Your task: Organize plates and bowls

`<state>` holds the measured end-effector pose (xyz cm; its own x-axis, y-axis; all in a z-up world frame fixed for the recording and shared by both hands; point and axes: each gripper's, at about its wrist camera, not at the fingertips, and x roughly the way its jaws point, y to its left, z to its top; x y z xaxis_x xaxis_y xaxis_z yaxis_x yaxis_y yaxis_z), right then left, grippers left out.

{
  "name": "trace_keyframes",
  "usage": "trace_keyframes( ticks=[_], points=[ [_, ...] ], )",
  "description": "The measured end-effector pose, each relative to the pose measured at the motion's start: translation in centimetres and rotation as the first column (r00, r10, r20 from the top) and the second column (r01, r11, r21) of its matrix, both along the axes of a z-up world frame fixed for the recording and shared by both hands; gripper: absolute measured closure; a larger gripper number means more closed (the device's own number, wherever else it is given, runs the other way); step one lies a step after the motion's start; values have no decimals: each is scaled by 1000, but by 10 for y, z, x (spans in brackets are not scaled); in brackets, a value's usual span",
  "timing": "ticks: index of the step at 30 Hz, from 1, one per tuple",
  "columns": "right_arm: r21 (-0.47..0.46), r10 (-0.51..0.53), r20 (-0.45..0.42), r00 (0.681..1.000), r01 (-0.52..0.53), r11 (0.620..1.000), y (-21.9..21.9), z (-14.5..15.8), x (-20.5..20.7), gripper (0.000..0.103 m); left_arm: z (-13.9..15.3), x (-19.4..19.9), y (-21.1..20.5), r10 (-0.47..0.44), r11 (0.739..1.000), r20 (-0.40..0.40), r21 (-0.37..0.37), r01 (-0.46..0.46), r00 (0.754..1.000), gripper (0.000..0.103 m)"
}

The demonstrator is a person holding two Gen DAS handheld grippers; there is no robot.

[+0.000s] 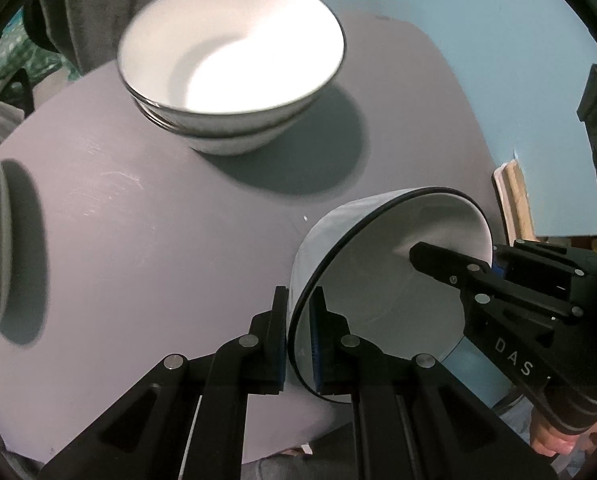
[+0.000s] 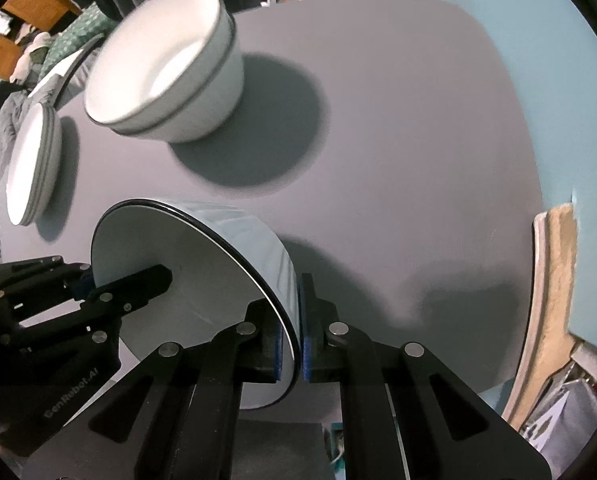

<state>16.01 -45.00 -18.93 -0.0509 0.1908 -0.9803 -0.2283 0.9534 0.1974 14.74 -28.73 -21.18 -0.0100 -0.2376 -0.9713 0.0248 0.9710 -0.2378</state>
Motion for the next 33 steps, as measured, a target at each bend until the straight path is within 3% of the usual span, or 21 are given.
trace_keyframes(
  ticks=[5, 9, 19, 27, 33],
  points=[
    [15, 21, 26, 999, -21, 1000, 13, 20, 13, 96, 14, 7, 6, 28, 1000, 34, 11, -28, 999, 94],
    [21, 40, 47, 998, -41, 999, 24, 19, 4, 96, 29, 11, 13, 58, 998, 52, 17, -59, 997, 94],
    [35, 90, 114, 989, -95, 995, 45, 47, 35, 96, 63, 38, 34, 101, 994, 129, 32, -106, 987, 94],
    [28, 115, 155, 981, -121, 992, 67, 53, 65, 96, 71, 69, 55, 141, 987, 175, 55, -153, 974, 94],
    [29, 117, 142, 983, -122, 992, 70, 47, 87, 96, 59, 90, 65, 141, 984, 176, 80, -157, 974, 94]
  ],
)
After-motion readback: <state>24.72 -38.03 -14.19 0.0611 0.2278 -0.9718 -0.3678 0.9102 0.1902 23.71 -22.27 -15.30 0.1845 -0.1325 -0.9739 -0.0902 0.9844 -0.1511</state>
